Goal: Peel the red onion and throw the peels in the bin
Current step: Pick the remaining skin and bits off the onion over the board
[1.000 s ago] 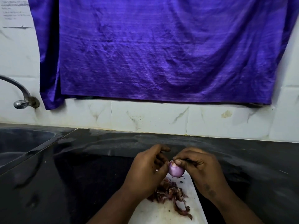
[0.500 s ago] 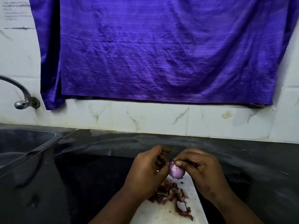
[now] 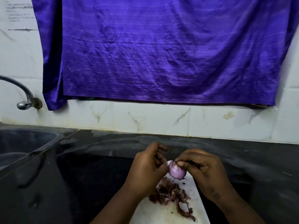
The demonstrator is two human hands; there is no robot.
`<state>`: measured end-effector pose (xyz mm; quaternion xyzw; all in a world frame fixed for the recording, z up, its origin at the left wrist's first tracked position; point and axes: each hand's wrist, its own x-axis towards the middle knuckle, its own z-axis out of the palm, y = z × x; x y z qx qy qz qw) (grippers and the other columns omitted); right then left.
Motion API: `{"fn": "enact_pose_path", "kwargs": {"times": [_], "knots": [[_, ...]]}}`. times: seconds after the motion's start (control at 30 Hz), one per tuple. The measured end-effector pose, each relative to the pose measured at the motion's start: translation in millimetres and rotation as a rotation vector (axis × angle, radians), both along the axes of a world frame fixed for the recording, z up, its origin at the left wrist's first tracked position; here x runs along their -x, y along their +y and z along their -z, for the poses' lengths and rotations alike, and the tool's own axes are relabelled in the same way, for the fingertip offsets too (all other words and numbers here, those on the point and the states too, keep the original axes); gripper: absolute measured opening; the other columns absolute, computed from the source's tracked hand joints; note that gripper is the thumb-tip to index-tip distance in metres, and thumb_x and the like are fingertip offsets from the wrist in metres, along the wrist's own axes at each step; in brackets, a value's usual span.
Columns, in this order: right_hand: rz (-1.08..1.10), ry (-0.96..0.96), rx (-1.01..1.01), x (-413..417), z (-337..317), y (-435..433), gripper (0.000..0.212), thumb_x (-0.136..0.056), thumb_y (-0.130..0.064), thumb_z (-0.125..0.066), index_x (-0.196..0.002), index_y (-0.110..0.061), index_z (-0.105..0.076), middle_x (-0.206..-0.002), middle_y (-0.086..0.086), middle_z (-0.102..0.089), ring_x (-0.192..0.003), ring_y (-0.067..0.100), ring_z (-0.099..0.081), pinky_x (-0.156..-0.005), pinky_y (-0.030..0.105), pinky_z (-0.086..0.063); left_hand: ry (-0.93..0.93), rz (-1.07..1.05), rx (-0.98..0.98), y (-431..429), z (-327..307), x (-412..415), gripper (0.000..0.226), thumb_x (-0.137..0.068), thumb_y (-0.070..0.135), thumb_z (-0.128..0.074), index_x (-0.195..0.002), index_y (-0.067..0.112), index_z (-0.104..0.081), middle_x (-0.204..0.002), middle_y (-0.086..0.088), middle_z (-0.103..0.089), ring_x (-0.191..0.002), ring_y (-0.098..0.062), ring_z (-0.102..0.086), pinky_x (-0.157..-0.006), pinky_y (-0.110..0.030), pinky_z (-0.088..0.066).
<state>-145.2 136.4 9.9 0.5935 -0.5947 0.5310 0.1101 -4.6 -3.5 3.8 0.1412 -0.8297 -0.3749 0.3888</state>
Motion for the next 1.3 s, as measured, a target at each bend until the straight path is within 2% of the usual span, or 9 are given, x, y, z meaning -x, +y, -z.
{"fn": "enact_pose_path", "kwargs": {"times": [0.17,0.3,0.47,0.6,0.7,0.87,1.1,1.2,1.3], "knots": [[-0.091,-0.268,0.154,0.5,-0.8,-0.9,0.015,-0.075,-0.001,-0.079,-0.077,-0.016,-0.081,-0.083,0.001,-0.077,-0.079,0.022,-0.073,-0.072,0.031,-0.058,-0.015,0.045,-0.37,-8.9,0.4,1.4,0.034,-0.084,0.005,-0.081,-0.109,0.023,-0.067,-0.084,-0.01,-0.075,-0.073,-0.02,-0.07,-0.074,-0.039,-0.062],[-0.108,-0.545,0.296,-2.1,-3.3,-3.8,0.01,-0.071,0.008,-0.074,-0.08,0.003,-0.076,-0.083,0.012,-0.075,-0.072,0.01,-0.074,-0.065,0.017,-0.057,-0.032,0.12,-0.474,-8.4,2.7,1.3,0.027,-0.087,-0.004,-0.074,-0.105,0.014,-0.065,-0.076,-0.007,-0.07,-0.07,-0.018,-0.068,-0.07,-0.035,-0.058],[-0.032,-0.647,0.308,-0.5,2.0,-6.5,0.015,-0.079,0.014,-0.07,-0.084,0.001,-0.074,-0.079,0.003,-0.079,-0.07,0.011,-0.075,-0.061,0.017,-0.057,-0.059,0.163,-0.553,-5.0,0.5,-0.5,0.024,-0.086,0.001,-0.08,-0.101,0.007,-0.063,-0.074,-0.008,-0.065,-0.061,-0.014,-0.065,-0.063,-0.026,-0.054],[0.019,-0.766,0.27,2.6,7.5,-10.0,0.012,-0.083,0.006,-0.072,-0.084,-0.006,-0.075,-0.082,0.011,-0.08,-0.073,0.017,-0.077,-0.061,0.02,-0.058,-0.101,0.173,-0.499,-0.6,-3.3,-2.2,0.008,-0.089,0.01,-0.078,-0.092,0.009,-0.07,-0.07,0.0,-0.068,-0.06,-0.01,-0.065,-0.061,-0.023,-0.054],[0.011,-0.895,0.245,2.2,6.0,-9.3,0.013,-0.086,0.0,-0.071,-0.08,-0.011,-0.075,-0.082,0.009,-0.08,-0.071,0.017,-0.076,-0.06,0.023,-0.06,-0.083,0.091,-0.351,5.0,-7.2,-2.7,0.002,-0.09,0.017,-0.075,-0.091,0.016,-0.074,-0.075,0.006,-0.073,-0.064,0.002,-0.068,-0.062,-0.016,-0.053],[-0.009,-1.01,0.205,-1.0,2.5,-7.3,0.011,-0.087,-0.004,-0.071,-0.08,-0.011,-0.076,-0.082,0.01,-0.079,-0.067,0.019,-0.075,-0.058,0.026,-0.06,0.034,0.185,-0.421,6.8,-6.3,-0.6,0.02,-0.094,0.013,-0.074,-0.11,0.025,-0.071,-0.109,0.007,-0.076,-0.104,-0.01,-0.073,-0.085,-0.027,-0.061],[0.036,-1.023,0.105,-3.5,2.6,-7.4,0.003,-0.088,-0.002,-0.071,-0.088,-0.002,-0.074,-0.082,0.015,-0.078,-0.068,0.023,-0.075,-0.062,0.031,-0.062,0.107,0.129,-0.338,11.5,-0.1,5.1,0.03,-0.088,0.007,-0.081,-0.109,0.022,-0.067,-0.089,-0.008,-0.076,-0.075,-0.012,-0.077,-0.071,-0.038,-0.065],[0.11,-1.064,0.098,3.7,5.4,-7.7,0.007,-0.089,-0.008,-0.072,-0.087,-0.002,-0.073,-0.08,0.017,-0.078,-0.069,0.025,-0.075,-0.065,0.033,-0.061,0.132,0.157,-0.311,13.1,0.8,4.8,0.029,-0.09,0.004,-0.078,-0.11,0.023,-0.067,-0.084,-0.011,-0.076,-0.075,-0.019,-0.078,-0.074,-0.051,-0.065],[0.178,-1.12,0.138,14.6,5.4,-5.1,0.014,-0.091,-0.012,-0.07,-0.083,-0.001,-0.07,-0.069,0.012,-0.075,-0.057,0.018,-0.072,-0.056,0.024,-0.059,0.113,0.166,-0.284,9.7,1.1,2.7,0.028,-0.092,0.004,-0.076,-0.111,0.023,-0.068,-0.083,-0.008,-0.076,-0.076,-0.019,-0.077,-0.074,-0.055,-0.063]]}}
